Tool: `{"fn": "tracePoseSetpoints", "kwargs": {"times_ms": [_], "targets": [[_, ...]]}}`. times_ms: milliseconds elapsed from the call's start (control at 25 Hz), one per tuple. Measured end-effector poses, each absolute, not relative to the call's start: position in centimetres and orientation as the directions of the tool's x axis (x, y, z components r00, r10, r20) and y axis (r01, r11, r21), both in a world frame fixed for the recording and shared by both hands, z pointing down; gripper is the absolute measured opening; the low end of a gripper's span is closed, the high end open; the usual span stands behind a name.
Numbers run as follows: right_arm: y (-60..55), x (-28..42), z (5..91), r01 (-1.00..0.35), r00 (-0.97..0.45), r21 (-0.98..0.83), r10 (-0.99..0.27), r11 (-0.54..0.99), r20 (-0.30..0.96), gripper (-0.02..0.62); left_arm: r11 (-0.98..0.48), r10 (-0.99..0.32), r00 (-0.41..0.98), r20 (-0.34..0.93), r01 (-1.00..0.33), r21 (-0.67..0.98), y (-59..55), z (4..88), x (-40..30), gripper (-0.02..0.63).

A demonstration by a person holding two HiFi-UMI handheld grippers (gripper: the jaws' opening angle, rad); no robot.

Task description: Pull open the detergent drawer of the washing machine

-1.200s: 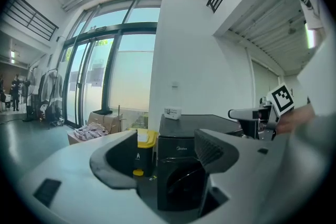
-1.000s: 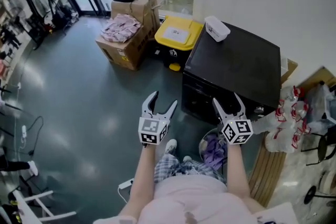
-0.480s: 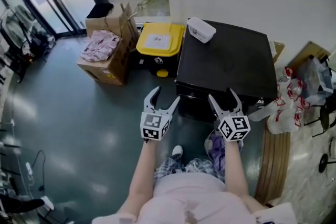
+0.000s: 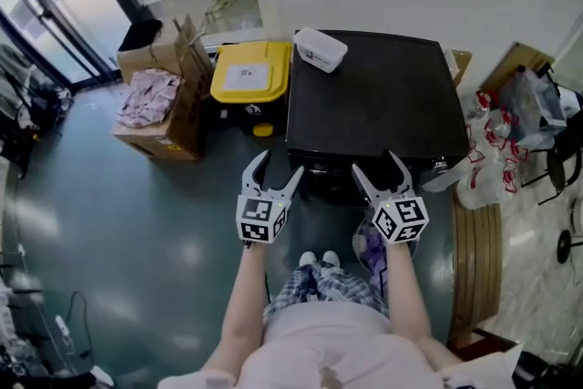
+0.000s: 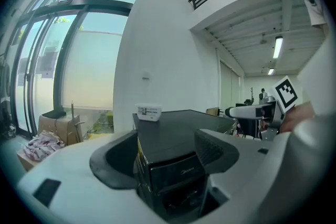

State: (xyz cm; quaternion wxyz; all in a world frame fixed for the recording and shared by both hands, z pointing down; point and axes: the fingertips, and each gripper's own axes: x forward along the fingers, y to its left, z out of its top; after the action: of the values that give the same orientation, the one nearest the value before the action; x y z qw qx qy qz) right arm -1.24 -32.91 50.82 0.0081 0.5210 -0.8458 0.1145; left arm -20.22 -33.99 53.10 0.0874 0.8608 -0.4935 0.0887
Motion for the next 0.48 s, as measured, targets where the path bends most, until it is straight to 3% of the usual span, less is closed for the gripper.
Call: {"fn": "tracePoseSetpoints", "kwargs": {"times_ms": [280,480], "targets": [[-34.0,-1.4,52.1,-0.851,-0.525,-0.131,-0.825,0.509,0.207,0.354,-0.517,-0.815,0.505,0.285,-0.855,0.036,-35.7,54.4,-18.9,0.328],[-34.6,-2.9,53.2,-0.779,-0.608,-0.059,-0.73,0.624,0.312,0.354,-0.614,-0.736,0.556,0.386,-0.788,-0.035,-36.6,55.7,-17.3,0.327]]}}
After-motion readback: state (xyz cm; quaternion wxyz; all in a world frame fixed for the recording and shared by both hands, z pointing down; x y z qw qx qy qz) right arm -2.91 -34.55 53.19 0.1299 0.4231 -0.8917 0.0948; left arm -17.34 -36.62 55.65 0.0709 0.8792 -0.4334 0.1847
